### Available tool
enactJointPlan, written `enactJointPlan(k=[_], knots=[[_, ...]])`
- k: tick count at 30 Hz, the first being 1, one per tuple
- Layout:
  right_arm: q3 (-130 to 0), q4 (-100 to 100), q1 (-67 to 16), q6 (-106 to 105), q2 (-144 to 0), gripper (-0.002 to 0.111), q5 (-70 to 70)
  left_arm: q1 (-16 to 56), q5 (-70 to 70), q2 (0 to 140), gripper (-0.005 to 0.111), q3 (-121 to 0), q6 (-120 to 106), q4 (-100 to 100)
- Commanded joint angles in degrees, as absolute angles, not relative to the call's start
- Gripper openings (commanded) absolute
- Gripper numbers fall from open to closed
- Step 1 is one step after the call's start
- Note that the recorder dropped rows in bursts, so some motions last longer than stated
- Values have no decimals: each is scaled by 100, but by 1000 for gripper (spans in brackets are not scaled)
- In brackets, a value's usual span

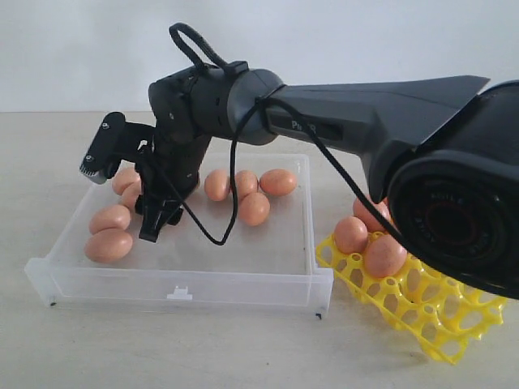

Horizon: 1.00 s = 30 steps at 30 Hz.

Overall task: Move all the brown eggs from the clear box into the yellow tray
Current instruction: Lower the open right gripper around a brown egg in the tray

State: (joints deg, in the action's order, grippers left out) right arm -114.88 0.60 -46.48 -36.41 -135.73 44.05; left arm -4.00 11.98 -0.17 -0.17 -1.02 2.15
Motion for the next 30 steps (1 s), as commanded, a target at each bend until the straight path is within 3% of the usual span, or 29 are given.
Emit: enactJointPlan(k=[1, 14, 22, 30], knots=[[-11544, 145, -4654, -3622, -13523, 61, 4146, -404, 1164, 0, -4, 0, -116, 203], [-11544, 394, -4654, -3241, -13670, 61, 3834, -404, 1164, 0, -4, 0, -116, 203], [-11669, -514, -4654, 260, -13648, 61, 3292, -404, 1164, 0, -4, 0, -116, 203], [-11679, -560, -4571, 3532, -13648, 61, 4204, -404, 1164, 0, -4, 0, -116, 203]])
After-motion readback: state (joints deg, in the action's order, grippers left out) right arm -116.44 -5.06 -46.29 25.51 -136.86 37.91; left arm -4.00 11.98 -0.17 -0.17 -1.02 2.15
